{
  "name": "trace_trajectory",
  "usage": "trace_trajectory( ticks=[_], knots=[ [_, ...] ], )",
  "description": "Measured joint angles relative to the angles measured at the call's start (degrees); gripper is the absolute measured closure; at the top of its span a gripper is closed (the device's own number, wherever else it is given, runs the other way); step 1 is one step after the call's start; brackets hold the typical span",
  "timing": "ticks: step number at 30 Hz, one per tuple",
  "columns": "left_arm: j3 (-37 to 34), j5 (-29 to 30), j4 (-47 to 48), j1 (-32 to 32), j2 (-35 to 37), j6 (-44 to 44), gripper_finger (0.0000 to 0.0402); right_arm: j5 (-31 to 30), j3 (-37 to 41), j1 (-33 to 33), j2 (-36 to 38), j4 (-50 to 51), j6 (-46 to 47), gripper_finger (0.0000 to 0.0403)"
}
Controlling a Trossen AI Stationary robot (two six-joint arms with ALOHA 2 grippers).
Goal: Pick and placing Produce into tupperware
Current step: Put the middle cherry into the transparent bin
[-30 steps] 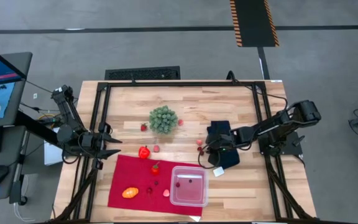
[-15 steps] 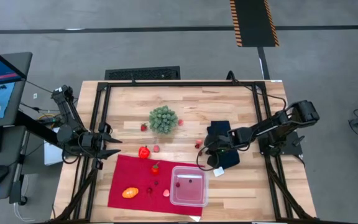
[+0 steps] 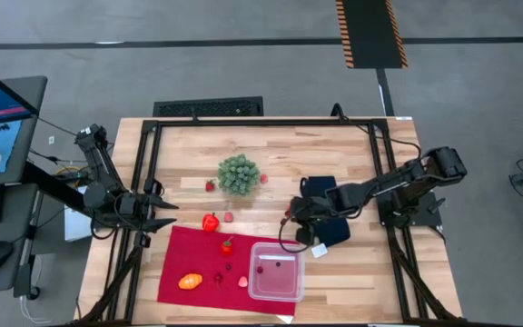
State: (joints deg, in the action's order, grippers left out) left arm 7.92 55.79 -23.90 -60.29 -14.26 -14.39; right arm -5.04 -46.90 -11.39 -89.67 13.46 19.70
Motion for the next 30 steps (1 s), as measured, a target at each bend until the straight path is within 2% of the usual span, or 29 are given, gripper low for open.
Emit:
trace_trajectory(
  ticks=[6, 15, 24, 30],
  knots=[
    [0.0, 0.0, 0.5, 0.0, 0.0, 0.2, 0.0259, -2.7, -5.9, -2.8, 0.0, 6.4, -0.7, 0.0392],
    [0.0, 0.0, 0.5, 0.0, 0.0, 0.7, 0.0259, -5.7, -11.7, -11.9, 0.1, 6.8, 3.0, 0.0392],
    [0.0, 0.0, 0.5, 0.0, 0.0, 1.5, 0.0259, -7.1, -12.4, -19.4, -0.9, 1.9, 9.2, 0.0390],
    [0.0, 0.0, 0.5, 0.0, 0.0, 1.6, 0.0259, -6.3, -12.4, -21.5, -6.0, -3.1, 11.6, 0.0390]
  ],
)
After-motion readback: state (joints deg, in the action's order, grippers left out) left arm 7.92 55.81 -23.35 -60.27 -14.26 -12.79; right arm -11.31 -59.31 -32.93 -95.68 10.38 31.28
